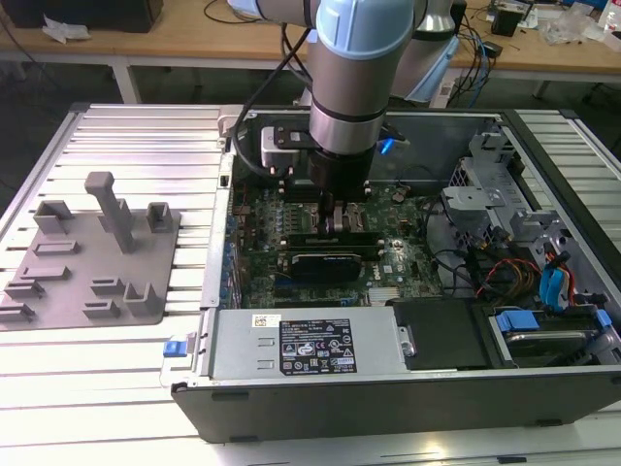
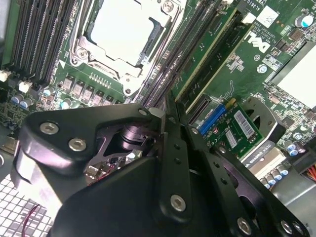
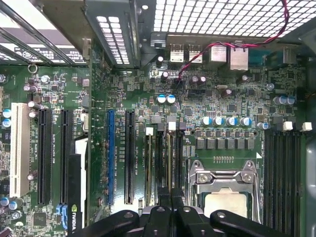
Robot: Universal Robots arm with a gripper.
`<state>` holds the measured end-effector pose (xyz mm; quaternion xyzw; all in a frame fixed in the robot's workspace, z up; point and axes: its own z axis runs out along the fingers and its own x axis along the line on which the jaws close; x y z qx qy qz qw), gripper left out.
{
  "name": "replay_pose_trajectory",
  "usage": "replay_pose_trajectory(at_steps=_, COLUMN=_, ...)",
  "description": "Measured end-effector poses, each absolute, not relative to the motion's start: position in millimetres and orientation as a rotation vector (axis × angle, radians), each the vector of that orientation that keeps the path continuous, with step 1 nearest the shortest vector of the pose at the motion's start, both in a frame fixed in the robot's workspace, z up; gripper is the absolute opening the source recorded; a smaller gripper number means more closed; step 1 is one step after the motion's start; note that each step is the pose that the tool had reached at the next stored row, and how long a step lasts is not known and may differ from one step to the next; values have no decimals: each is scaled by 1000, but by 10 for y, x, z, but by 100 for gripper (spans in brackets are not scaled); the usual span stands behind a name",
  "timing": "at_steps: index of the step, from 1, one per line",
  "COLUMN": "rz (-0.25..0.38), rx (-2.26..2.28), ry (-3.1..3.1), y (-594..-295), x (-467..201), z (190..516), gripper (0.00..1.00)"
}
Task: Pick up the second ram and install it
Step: 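Insert the second ram into the second slot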
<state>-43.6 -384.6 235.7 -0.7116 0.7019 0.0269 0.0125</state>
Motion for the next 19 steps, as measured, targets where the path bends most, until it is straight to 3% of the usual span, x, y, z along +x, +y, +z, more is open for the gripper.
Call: replay_pose_trajectory(at_steps=19, rz=83, rx=-2217, ry=2189, y=-3846, x=-432, z=2406, gripper=9)
